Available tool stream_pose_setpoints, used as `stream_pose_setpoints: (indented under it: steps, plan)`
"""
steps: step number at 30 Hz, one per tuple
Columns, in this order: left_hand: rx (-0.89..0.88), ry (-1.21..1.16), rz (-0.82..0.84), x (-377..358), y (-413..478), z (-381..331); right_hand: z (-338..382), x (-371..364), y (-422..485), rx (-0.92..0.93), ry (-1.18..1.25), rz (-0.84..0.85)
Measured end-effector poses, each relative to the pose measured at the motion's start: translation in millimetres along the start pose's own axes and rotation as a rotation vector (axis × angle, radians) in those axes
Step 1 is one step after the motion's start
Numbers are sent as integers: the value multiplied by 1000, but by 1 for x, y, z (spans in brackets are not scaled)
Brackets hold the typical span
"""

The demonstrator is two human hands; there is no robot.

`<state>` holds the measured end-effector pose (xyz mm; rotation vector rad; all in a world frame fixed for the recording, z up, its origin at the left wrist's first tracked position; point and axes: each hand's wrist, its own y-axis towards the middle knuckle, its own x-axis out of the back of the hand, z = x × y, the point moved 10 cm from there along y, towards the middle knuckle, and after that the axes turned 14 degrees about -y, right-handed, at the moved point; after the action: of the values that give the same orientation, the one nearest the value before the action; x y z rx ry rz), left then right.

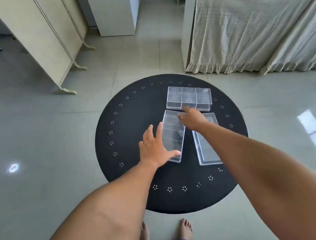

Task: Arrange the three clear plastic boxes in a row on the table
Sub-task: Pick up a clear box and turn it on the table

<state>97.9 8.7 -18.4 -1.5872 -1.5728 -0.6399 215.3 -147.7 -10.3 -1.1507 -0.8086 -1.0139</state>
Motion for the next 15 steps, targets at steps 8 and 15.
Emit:
stream_pose_setpoints:
  steps: [8, 15]
  plan:
    - [146, -171, -143, -46, -23, 24, -11, -21, 20, 17, -131, -25]
    - [217, -429, -155, -51, -22, 30, -13, -26, 36, -22, 20, -9]
